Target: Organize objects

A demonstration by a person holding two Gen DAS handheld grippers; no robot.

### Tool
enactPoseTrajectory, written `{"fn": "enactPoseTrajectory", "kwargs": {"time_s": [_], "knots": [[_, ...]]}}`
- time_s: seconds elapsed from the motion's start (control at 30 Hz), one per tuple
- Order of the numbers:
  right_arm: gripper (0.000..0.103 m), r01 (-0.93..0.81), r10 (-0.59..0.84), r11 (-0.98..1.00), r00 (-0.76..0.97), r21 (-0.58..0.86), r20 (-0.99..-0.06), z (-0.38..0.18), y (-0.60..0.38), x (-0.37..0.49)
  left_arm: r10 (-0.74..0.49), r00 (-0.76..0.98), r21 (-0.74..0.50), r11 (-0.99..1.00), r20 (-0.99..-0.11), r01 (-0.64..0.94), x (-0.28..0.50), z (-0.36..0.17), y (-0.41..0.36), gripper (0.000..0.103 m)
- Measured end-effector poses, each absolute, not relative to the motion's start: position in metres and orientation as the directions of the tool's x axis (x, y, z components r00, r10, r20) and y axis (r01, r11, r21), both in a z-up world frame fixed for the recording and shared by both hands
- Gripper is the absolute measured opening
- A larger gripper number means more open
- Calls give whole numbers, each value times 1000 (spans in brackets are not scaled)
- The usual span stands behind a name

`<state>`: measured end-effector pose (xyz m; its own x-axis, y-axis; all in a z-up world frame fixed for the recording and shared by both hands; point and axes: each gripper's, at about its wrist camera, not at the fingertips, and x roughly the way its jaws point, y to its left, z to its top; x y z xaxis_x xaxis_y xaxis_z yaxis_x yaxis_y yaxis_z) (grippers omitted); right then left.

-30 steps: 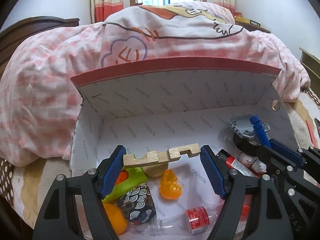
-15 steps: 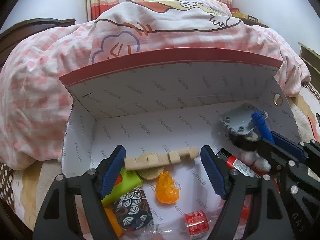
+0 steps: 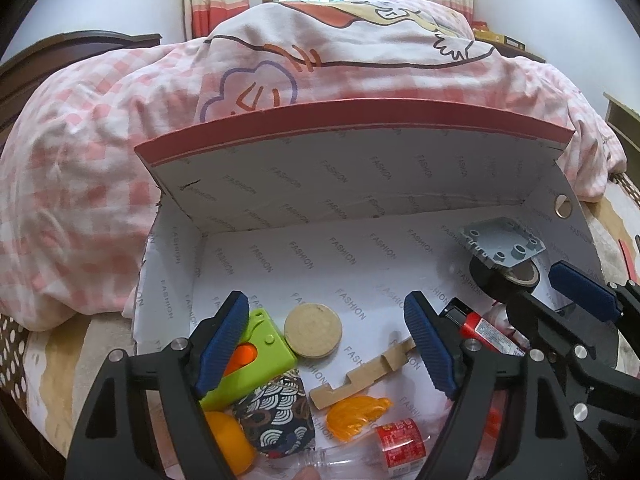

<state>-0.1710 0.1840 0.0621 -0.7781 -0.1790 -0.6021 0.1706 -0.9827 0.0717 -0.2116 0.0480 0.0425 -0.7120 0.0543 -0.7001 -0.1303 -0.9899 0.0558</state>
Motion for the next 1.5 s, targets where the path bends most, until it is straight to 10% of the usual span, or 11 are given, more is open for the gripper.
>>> {"fn": "enactPoseTrajectory", "kwargs": {"time_s": [1.5], "knots": [[67, 171, -228, -974, -708, 151, -668, 78, 175, -97, 66, -657, -37, -998, -751, -59, -101, 64, 4, 83]]}}
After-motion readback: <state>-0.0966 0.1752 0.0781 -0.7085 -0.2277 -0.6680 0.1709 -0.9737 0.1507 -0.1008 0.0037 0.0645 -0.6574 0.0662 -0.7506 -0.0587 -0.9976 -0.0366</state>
